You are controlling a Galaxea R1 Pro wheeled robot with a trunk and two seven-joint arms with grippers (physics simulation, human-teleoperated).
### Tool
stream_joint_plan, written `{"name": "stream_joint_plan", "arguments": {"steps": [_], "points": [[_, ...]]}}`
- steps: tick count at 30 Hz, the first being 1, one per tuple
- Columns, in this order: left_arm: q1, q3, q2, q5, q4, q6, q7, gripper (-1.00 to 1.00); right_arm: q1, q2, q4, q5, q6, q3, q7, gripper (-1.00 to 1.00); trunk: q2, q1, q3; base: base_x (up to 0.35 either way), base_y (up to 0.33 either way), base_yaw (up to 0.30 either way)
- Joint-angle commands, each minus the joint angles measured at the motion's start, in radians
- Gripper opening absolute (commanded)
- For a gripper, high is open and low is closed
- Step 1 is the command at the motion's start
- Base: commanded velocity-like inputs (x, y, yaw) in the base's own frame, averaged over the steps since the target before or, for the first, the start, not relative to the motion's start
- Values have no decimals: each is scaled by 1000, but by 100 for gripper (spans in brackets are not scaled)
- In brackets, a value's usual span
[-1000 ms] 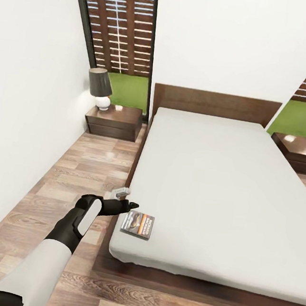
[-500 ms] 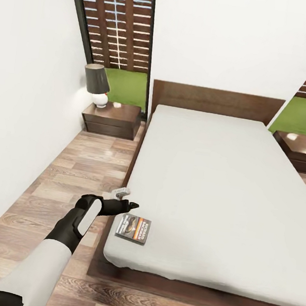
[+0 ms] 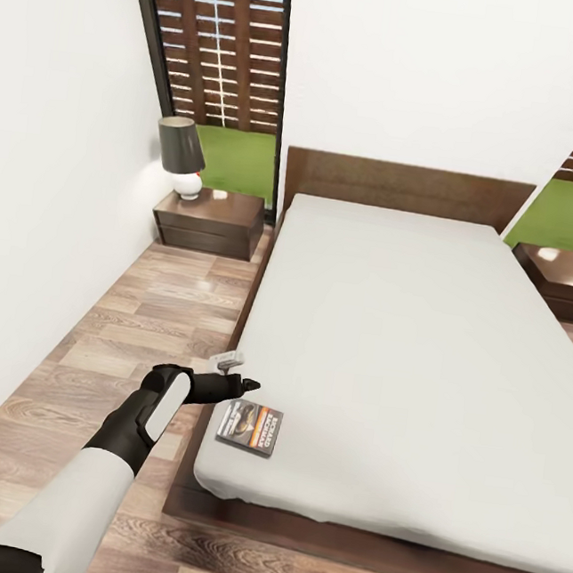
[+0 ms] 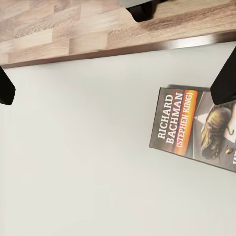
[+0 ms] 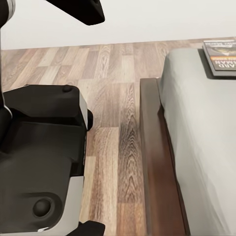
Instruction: In the bedroom, move the book from the bed onto either nightstand, and place the two sandals side by side next to the bed.
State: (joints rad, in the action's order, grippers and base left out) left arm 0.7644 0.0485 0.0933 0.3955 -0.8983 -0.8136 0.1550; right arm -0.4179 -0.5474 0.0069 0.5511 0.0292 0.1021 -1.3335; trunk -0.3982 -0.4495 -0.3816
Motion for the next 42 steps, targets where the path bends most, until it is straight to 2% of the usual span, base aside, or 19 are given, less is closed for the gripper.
{"name": "stream_joint_plan", "arguments": {"steps": [1,42], "points": [[1,-1,0,-4,-1,-4,5,100,-1,0,1,7,3,8,-3,100,-2,0,-3,0,0,0],[0,-1,0,-4,-2,-4,5,100,-1,0,1,7,3,8,-3,100,-2,0,-66,0,0,0]]}}
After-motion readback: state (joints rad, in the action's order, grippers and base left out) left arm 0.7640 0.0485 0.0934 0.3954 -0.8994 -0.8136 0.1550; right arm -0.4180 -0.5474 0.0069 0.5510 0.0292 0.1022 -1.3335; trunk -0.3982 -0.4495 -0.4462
